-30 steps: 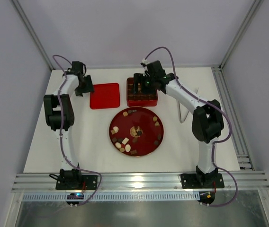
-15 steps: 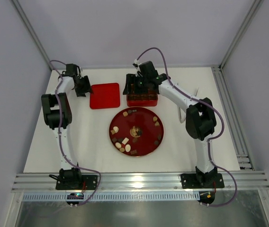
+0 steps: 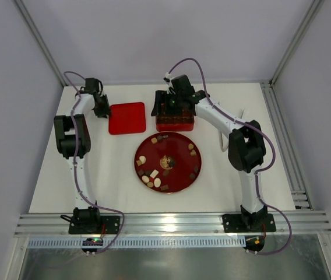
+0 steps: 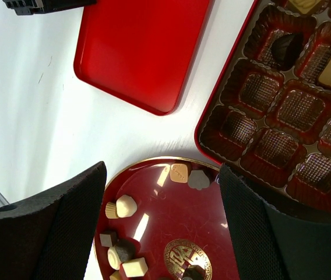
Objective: Pack the chocolate
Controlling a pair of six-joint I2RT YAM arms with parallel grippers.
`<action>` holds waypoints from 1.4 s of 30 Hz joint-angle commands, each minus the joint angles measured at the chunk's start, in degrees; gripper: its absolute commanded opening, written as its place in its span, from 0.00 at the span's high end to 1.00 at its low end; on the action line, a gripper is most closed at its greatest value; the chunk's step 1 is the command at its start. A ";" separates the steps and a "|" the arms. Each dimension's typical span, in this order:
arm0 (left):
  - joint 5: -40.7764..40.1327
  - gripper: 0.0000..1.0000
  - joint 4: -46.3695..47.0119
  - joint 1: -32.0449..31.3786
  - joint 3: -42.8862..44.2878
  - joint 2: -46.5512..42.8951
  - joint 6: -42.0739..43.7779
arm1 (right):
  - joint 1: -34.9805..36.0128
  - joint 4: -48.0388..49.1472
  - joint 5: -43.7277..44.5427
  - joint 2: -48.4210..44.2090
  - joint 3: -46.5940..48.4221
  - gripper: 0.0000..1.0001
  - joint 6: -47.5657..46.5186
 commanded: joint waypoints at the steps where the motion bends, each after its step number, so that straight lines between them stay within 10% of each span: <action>1: -2.63 0.72 -2.14 -0.50 0.45 3.06 1.29 | 0.33 1.45 -0.63 0.12 2.97 0.21 0.02; 13: 2.45 1.00 -3.63 -0.33 2.65 4.12 1.99 | 0.42 1.10 -0.89 0.47 3.23 0.21 -0.07; 42: 28.04 1.00 -3.89 9.78 -2.54 3.06 -7.06 | 2.09 4.62 -7.31 12.33 13.33 0.21 4.07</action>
